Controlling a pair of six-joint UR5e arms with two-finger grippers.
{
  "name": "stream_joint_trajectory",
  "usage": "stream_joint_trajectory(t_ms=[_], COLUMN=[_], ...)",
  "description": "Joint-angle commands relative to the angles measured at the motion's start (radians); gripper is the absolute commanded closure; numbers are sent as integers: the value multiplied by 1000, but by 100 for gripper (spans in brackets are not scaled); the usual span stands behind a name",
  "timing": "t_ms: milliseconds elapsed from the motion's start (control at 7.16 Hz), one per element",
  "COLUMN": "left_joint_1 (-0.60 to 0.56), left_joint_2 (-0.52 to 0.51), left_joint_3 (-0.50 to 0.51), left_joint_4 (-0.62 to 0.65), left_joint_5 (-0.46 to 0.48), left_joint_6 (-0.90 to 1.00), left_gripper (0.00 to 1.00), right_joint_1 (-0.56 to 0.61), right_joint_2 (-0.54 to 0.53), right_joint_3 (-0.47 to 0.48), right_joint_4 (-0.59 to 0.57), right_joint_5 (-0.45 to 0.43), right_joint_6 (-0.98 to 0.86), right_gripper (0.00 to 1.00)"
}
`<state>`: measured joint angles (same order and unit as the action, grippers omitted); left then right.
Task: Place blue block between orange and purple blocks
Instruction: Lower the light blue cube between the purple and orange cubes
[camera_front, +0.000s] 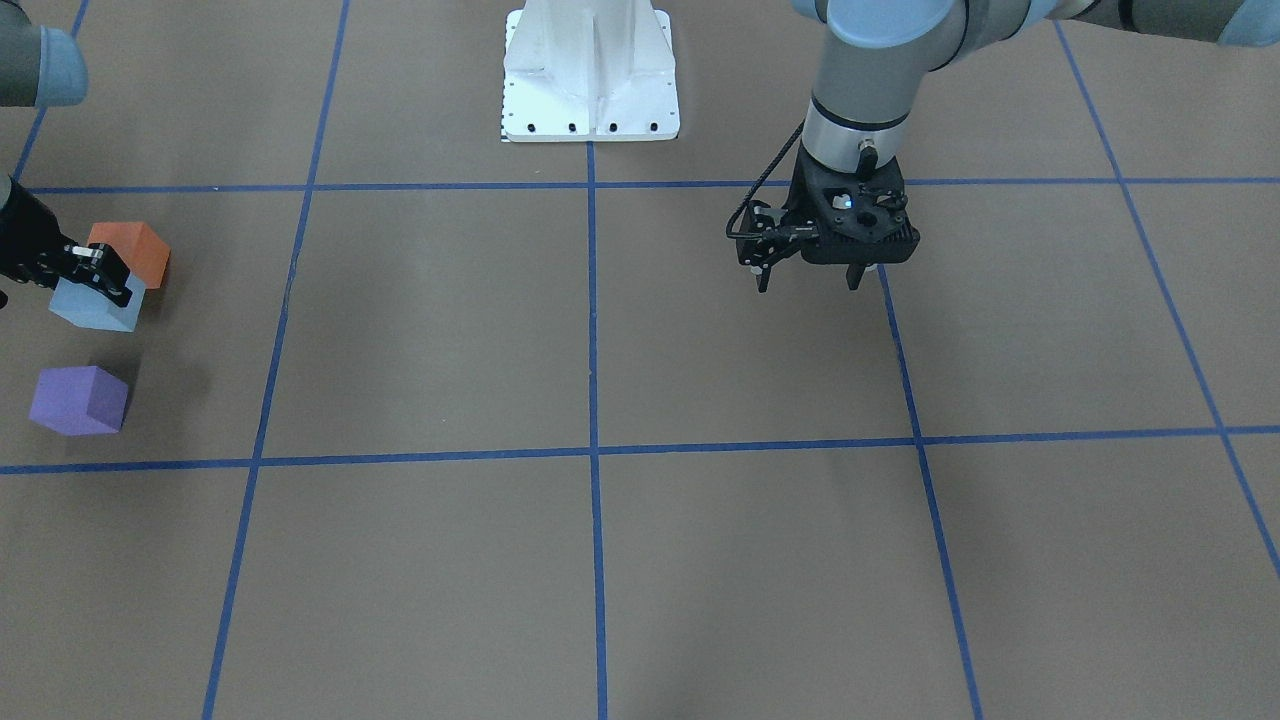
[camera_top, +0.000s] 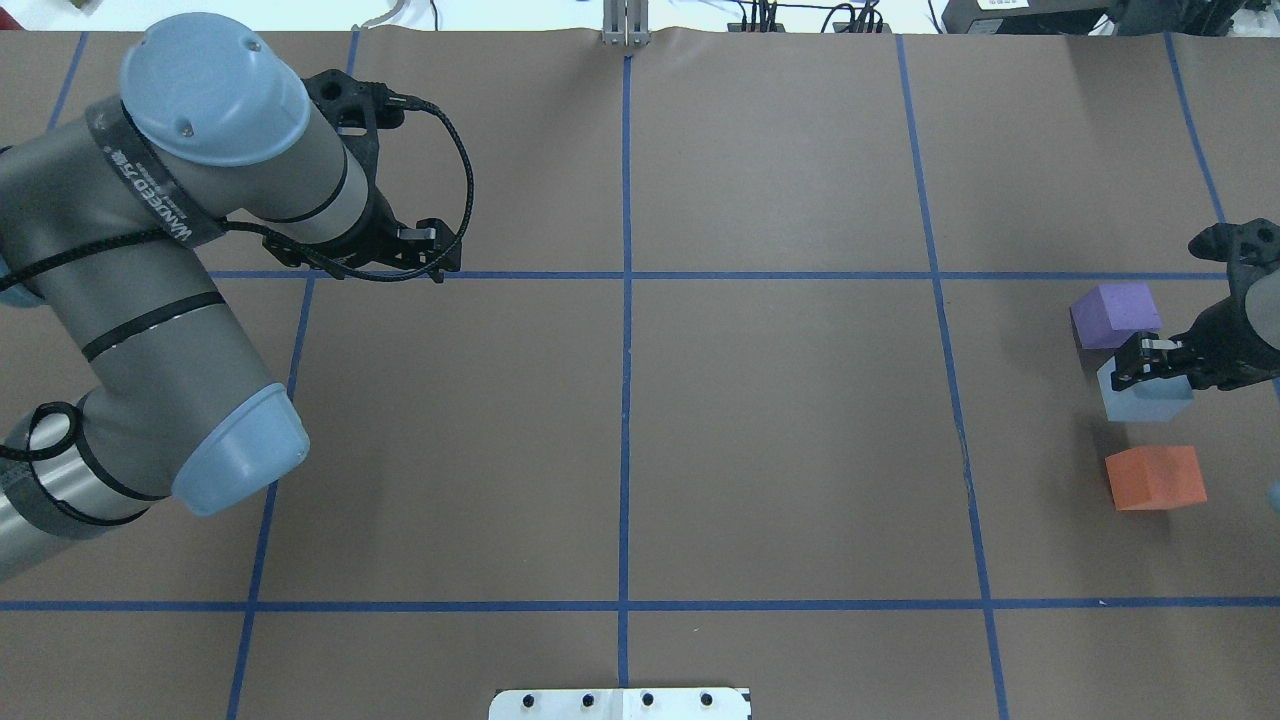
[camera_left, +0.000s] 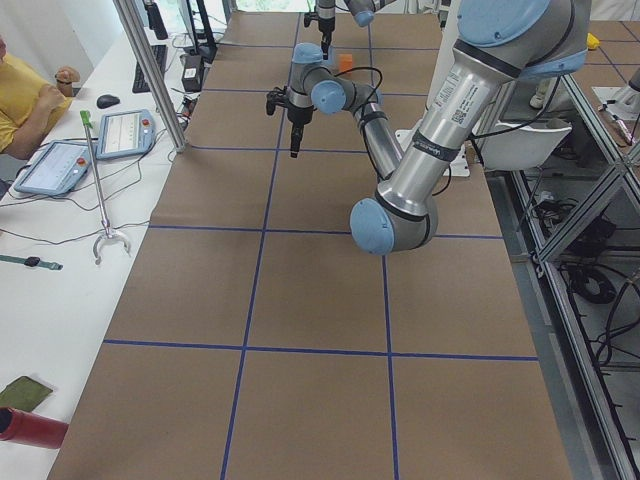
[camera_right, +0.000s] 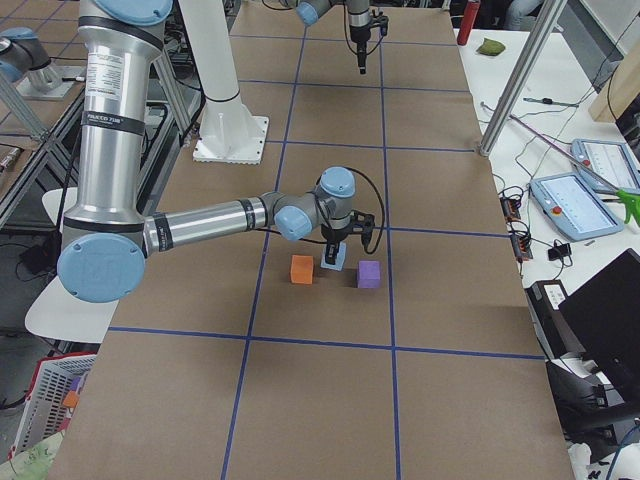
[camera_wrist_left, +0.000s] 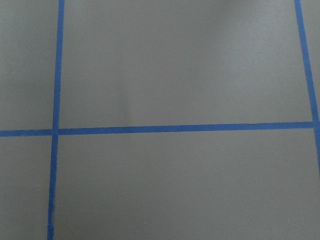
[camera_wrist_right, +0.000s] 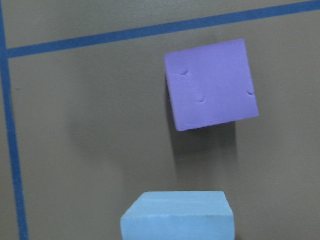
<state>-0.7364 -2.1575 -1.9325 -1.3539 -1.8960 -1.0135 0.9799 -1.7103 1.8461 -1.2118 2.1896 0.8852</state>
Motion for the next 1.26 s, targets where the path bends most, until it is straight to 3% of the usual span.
stream_joint_trajectory(t_ms=[0,1117], left_joint_1=[0,2], left_joint_2=[-1,-1], left_joint_3=[1,0], left_joint_4=[-1,-1], left_joint_5=[0,0], left_joint_6=[0,-11], left_gripper=[0,0], right_joint_1=[0,-4], right_joint_2=[-5,50], right_joint_3=[-40,-111], right_joint_4=[0,-2], right_joint_5=[-1,9], right_joint_6=[-25,-8], right_gripper=[100,100])
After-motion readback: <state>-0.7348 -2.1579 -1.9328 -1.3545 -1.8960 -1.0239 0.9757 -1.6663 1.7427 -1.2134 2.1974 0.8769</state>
